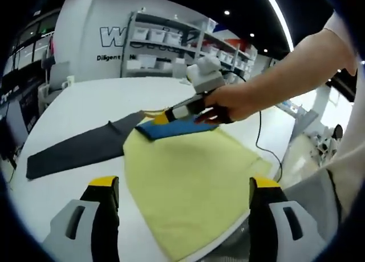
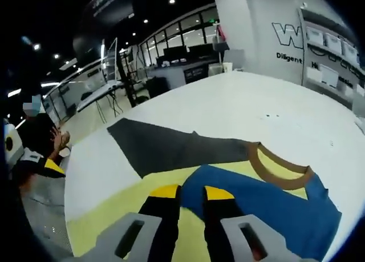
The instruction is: Fold the garment on the visible template until the final outline fits inside the template.
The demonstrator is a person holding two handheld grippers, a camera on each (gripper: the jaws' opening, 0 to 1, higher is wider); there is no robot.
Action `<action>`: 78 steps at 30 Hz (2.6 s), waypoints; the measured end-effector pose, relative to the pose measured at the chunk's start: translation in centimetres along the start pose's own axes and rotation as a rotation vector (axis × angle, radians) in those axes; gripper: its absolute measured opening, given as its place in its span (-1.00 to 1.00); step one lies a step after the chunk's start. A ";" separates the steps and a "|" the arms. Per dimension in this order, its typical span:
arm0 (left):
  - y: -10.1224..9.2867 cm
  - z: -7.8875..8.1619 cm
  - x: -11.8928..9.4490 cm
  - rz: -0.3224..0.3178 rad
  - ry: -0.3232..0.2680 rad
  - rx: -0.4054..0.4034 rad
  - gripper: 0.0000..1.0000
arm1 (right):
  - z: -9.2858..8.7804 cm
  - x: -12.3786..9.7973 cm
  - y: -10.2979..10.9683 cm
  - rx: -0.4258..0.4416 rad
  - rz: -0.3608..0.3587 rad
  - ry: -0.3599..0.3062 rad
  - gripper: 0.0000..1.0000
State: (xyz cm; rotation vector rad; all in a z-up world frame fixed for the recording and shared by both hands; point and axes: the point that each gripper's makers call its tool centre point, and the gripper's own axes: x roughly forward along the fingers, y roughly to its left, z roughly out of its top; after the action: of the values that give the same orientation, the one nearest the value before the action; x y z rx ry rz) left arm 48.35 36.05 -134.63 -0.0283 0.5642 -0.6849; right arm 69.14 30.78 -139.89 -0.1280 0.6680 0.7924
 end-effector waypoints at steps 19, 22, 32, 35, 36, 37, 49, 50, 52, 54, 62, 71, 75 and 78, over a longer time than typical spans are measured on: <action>-0.1 1.4 0.7 0.013 -0.026 0.024 0.83 | -1.1 5.1 -1.8 -0.165 -0.069 0.168 -0.85; 0.3 1.5 0.9 0.016 -0.026 0.025 0.83 | -1.4 5.5 -1.8 -0.198 -0.074 0.185 -0.89; 1.0 1.3 1.1 0.022 -0.025 0.009 0.80 | 0.4 5.4 -2.5 -0.172 -0.106 0.128 -1.00; 1.2 1.3 1.2 0.022 -0.027 -0.003 0.80 | 1.1 5.3 -2.4 -0.142 -0.092 0.108 -1.00; 1.2 1.3 1.2 0.022 -0.025 0.000 0.79 | 1.8 5.5 -2.1 -0.101 -0.077 0.065 -1.00; 1.3 1.3 1.3 0.022 -0.022 0.007 0.79 | 1.8 5.6 -2.2 -0.067 -0.070 0.065 -1.00; 2.4 0.8 0.5 0.037 -0.030 -0.008 0.80 | 3.4 3.3 -2.3 -0.021 -0.006 0.001 -0.88; 2.7 0.7 0.3 0.040 -0.029 -0.010 0.79 | 3.7 2.8 -2.4 -0.012 0.000 -0.020 -0.88; 3.1 0.7 0.1 0.044 -0.034 -0.019 0.79 | 3.7 1.8 -2.4 -0.027 0.002 -0.027 -0.86; 3.7 0.8 -0.3 0.052 -0.037 -0.024 0.79 | 3.5 1.2 -2.5 -0.031 0.004 -0.031 -0.86; 7.8 0.8 -1.6 0.117 -0.065 -0.081 0.78 | 3.0 -2.5 -0.9 -0.021 0.023 -0.086 -0.74; 14.1 0.3 -3.5 0.219 -0.080 -0.140 0.69 | 2.1 -6.7 0.9 -0.037 0.025 -0.136 -0.60; 17.7 -0.2 -4.6 0.283 -0.091 -0.198 0.64 | 2.1 -8.4 1.5 -0.038 0.019 -0.155 -0.58; 20.6 -0.8 -5.4 0.330 -0.094 -0.236 0.62 | 2.1 -9.7 2.2 -0.045 0.016 -0.167 -0.58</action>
State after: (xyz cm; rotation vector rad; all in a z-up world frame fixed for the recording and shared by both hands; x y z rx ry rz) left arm 56.71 55.48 -136.97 -0.1825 0.5414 -0.2922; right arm 63.74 27.02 -132.10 -0.0961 0.4938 0.8245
